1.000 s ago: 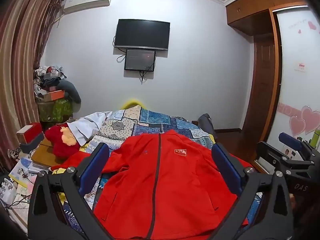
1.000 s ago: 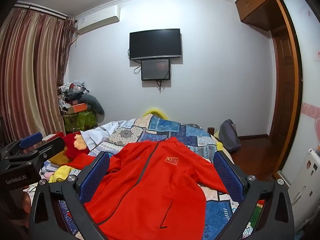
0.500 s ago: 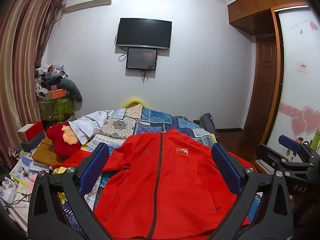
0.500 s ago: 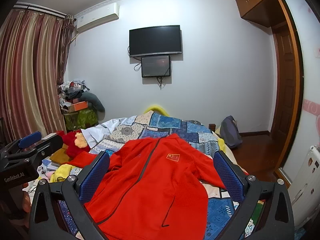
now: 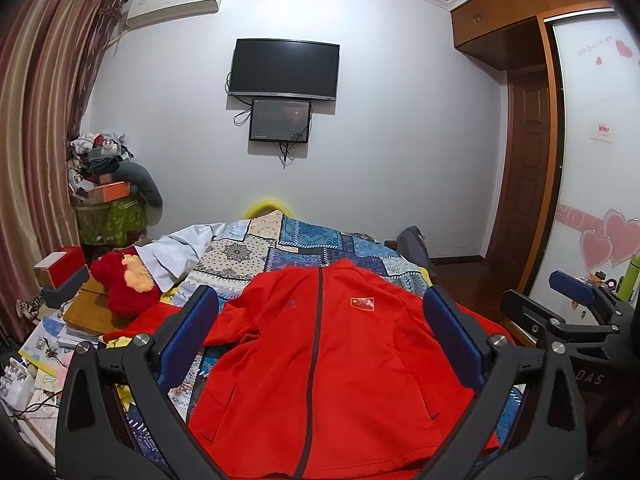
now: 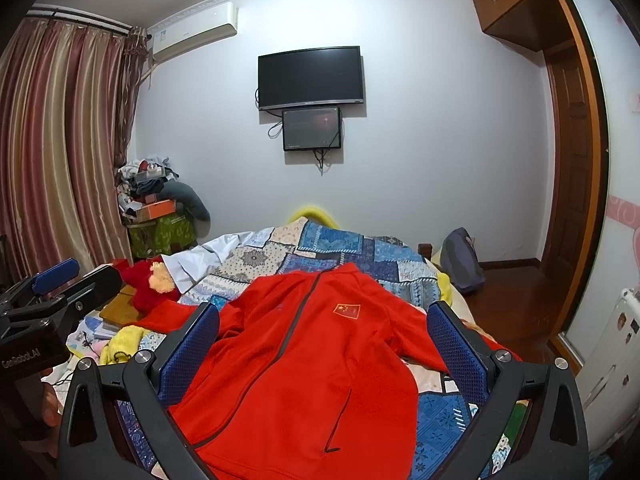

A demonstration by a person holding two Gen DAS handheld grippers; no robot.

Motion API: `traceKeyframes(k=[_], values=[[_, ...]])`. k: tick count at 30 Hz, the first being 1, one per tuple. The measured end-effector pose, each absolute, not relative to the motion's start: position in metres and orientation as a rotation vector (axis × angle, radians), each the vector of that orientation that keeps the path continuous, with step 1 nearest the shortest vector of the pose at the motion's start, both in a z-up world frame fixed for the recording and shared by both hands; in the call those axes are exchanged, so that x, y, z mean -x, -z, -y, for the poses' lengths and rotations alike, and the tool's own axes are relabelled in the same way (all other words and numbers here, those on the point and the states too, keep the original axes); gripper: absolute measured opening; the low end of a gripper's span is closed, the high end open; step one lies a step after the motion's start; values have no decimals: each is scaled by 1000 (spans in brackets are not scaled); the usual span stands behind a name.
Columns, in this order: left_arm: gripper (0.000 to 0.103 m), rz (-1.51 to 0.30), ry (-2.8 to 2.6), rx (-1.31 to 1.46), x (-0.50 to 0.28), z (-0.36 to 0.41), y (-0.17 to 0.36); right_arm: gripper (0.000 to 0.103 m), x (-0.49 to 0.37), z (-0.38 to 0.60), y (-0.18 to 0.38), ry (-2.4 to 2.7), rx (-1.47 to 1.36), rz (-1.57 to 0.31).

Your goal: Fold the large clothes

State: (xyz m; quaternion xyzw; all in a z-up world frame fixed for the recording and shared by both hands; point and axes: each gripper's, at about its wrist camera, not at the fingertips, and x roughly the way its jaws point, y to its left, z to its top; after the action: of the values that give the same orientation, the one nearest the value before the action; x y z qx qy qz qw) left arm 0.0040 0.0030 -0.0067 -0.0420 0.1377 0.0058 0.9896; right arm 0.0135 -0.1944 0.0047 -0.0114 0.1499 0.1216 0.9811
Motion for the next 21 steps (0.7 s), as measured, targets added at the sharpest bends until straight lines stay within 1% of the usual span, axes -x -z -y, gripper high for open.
traceKeyframes(k=[21], values=[[103, -267, -15, 70, -1, 0, 6, 103, -16, 196, -6, -246, 21, -303]])
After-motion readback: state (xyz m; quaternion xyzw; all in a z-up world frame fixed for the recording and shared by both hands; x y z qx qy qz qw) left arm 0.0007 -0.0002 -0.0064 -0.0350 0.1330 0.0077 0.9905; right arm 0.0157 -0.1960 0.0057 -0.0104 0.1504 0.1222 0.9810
